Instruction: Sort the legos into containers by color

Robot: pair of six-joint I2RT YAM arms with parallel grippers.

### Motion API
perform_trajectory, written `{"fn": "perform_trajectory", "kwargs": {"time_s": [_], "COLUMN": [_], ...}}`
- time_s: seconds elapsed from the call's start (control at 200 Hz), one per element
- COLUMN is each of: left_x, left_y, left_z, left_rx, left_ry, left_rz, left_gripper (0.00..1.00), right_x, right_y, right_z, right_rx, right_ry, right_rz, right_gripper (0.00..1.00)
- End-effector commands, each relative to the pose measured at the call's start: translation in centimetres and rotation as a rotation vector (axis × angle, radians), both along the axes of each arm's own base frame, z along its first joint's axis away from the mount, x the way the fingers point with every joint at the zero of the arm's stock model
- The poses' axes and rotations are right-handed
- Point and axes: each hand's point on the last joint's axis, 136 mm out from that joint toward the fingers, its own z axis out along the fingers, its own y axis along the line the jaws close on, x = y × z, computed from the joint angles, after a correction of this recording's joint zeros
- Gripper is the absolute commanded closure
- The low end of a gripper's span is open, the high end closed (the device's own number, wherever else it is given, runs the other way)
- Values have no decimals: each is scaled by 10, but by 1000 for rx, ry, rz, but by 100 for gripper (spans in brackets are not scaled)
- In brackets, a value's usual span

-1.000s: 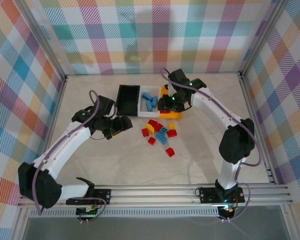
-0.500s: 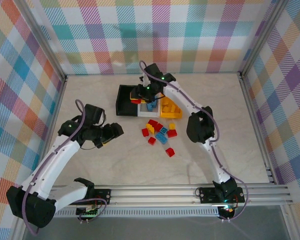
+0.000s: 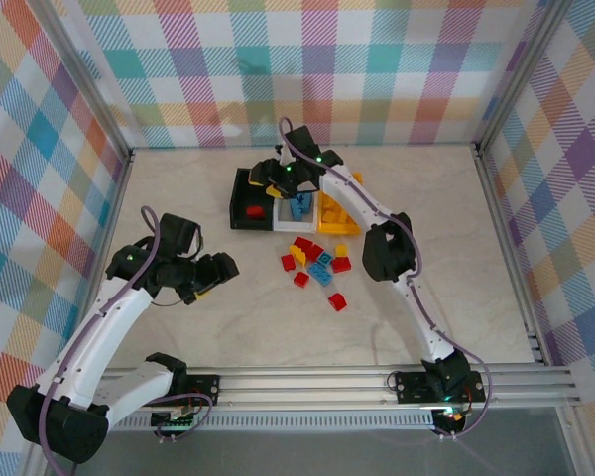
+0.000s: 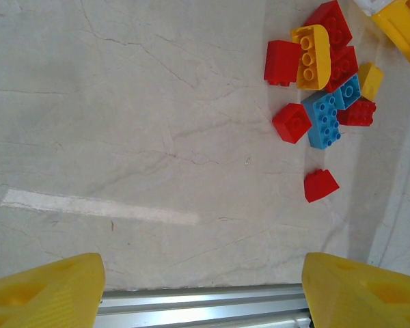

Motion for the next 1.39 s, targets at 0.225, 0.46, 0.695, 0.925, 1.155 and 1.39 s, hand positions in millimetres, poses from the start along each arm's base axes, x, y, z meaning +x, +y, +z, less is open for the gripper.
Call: {"fn": "perform_trajectory", "kwargs": {"time_s": [0.225, 0.46, 0.695, 0.925, 1.155, 1.39], "left_x": [0, 1, 5, 4, -5, -7], "left_y": [-4, -11, -19, -19, -15, -13], "left_z": [-9, -21, -26, -25, -25, -26], "left_rx": [-16, -61, -100, -103, -101, -93], "left_ry": [6, 4, 14, 11, 13, 22], "left_rz": [-41, -44, -53, -54, -40, -37], "left_gripper": [23, 23, 22, 22, 22, 22], "right_x": [-78, -195, -284, -303, -295, -281], "right_y": [-71, -175, -220, -213, -207, -207], "right_z": [61, 33, -17, -56, -86, -104], "right_rx": [-273, -531, -680, -725, -771, -834], "right_ry": [-39, 35, 73, 72, 84, 79], "right_rz": [96, 128, 281, 376, 394, 394], "right_gripper": [34, 31, 29, 29, 31, 33]}}
